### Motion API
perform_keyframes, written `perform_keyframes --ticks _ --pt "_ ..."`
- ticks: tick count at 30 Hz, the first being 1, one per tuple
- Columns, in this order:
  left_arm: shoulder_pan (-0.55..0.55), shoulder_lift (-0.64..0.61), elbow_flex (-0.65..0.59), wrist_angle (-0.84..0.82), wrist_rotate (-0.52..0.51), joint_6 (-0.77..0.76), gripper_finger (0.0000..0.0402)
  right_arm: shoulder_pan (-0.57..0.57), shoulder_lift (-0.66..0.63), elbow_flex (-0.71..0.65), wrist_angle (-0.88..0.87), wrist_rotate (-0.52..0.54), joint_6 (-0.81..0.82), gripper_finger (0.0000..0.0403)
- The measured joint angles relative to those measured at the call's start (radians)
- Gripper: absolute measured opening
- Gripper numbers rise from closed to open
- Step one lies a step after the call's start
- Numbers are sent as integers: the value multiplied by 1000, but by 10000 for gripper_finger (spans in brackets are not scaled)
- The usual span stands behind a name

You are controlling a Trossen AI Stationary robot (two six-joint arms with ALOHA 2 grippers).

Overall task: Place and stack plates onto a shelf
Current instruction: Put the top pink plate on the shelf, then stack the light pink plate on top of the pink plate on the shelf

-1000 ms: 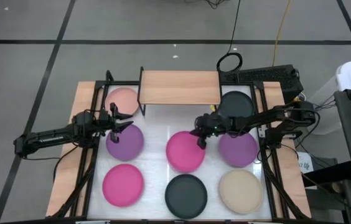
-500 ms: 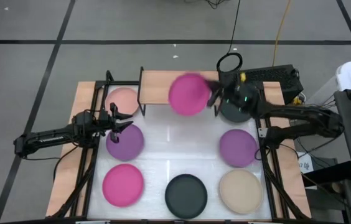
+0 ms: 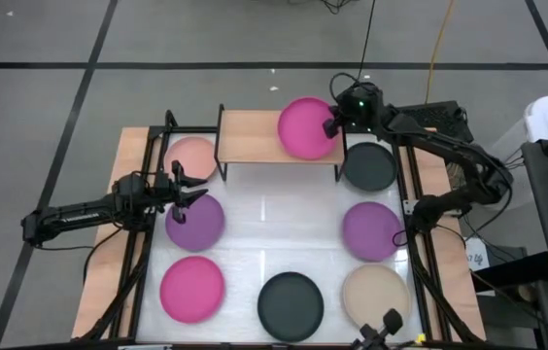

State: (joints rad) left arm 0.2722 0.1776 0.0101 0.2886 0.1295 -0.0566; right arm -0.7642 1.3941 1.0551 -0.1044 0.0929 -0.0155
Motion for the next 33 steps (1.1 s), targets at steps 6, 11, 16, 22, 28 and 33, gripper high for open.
perform_keyframes --ticks 6,11,16,22,28,33 --pt "0 0 0 0 0 0 138 -3 63 -6 -6 7 7 13" --pt "0 0 0 0 0 0 138 -7 74 -7 -8 12 -9 49" --pt "0 0 0 0 0 0 138 -8 55 -8 -19 85 -34 98" --pt "0 0 0 0 0 0 138 -6 -63 -9 -21 87 -50 155" --pt "0 0 0 0 0 0 138 30 -255 -9 -92 -105 -29 175" --pt "0 0 0 0 0 0 138 121 -407 -118 -74 -284 -4 168"
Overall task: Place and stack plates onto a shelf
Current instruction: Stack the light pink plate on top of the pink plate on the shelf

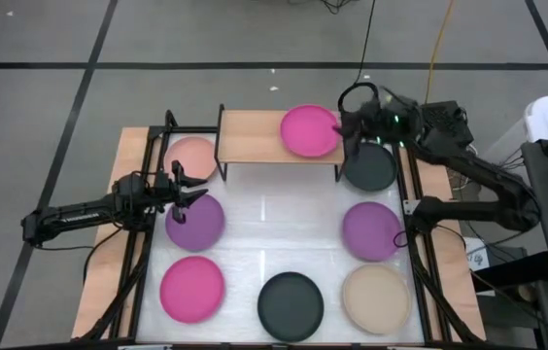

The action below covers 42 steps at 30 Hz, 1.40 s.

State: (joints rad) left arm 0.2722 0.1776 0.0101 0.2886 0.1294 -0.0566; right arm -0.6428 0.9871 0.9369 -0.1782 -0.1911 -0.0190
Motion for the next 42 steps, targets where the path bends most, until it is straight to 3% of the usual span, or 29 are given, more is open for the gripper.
perform_keyframes --ticks 7,13,17,26,36,42 --pt "0 0 0 0 0 0 138 171 -199 -255 150 9 48 165" --pt "0 0 0 0 0 0 138 243 -259 -523 507 139 92 165" --pt "0 0 0 93 0 19 138 258 -259 -625 716 135 107 165" --pt "0 0 0 309 0 25 138 304 -262 -654 705 135 112 165" --pt "0 0 0 453 -4 -116 138 314 -263 -654 714 134 111 165" --pt "1 7 56 395 -135 -147 138 314 -263 -653 740 134 106 165"
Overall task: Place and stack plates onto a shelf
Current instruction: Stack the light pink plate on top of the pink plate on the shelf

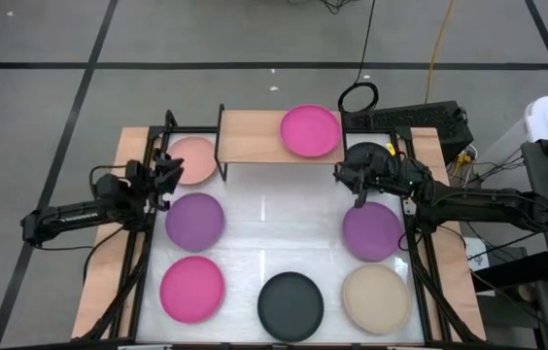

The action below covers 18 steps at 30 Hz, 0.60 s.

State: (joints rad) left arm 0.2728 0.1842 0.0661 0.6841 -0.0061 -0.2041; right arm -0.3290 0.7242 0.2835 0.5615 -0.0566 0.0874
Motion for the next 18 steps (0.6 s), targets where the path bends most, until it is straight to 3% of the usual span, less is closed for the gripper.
perform_keyframes --ticks 4,11,14,18 --pt "-1 61 230 -392 -28 12 138 0 0 0 0 0 -1 165" --pt "0 431 673 -1170 -336 -91 138 0 0 0 20 -4 28 165" --pt "0 592 745 -1352 -380 -137 138 0 0 0 31 -44 32 165" --pt "0 766 732 -1436 -379 -172 138 11 0 0 42 -95 44 165"
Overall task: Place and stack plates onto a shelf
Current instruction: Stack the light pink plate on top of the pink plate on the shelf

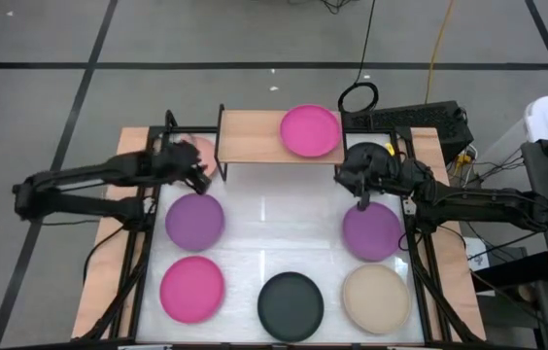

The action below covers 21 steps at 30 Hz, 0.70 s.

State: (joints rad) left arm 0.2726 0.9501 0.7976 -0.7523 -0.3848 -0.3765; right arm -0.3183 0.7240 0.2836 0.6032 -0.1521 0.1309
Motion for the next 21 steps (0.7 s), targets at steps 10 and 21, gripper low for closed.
perform_keyframes --ticks 10,21 --pt "1 277 -16 -142 18 35 138 13 -27 0 -20 -10 4 165" --pt "63 307 -129 -29 28 125 138 13 -30 1 -63 -11 13 165"
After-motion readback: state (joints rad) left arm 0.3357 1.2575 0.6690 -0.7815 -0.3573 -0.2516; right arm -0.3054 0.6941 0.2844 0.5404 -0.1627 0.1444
